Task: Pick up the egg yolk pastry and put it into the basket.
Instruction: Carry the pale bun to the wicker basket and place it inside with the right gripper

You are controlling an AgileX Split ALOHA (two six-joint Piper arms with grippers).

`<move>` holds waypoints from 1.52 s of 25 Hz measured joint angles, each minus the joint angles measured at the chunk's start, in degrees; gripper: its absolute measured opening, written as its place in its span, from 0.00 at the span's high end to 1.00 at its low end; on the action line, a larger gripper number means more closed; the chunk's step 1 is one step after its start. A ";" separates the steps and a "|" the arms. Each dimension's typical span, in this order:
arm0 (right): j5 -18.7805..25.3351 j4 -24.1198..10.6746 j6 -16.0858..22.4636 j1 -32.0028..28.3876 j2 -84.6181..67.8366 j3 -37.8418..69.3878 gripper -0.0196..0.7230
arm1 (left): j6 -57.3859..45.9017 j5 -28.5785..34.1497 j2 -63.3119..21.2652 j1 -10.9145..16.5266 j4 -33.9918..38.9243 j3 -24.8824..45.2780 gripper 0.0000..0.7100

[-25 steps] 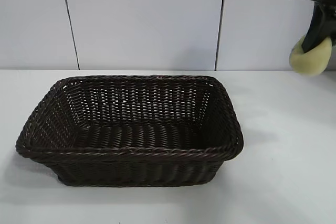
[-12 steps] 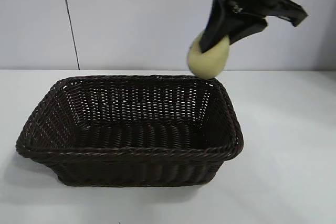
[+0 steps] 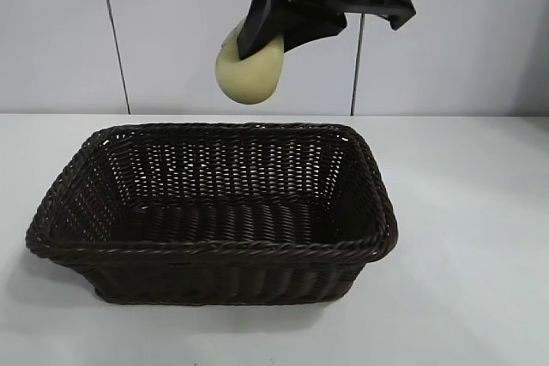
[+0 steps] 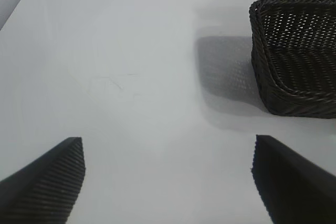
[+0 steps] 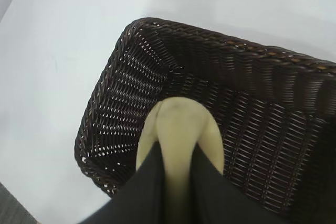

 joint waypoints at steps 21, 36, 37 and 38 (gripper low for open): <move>-6.51 1.19 0.17 0.00 17.10 0.00 0.62 | 0.00 0.00 0.00 0.00 0.00 0.00 0.11; 10.26 0.32 0.28 0.00 17.05 -11.20 0.13 | 0.00 0.00 0.00 0.00 0.00 0.00 0.11; 12.31 -0.48 0.52 0.00 17.05 -12.83 0.13 | 0.00 0.00 0.00 0.00 0.00 0.00 0.11; 14.30 -1.70 1.10 0.00 17.05 -14.65 0.13 | 0.00 0.00 0.00 0.00 0.00 0.00 0.11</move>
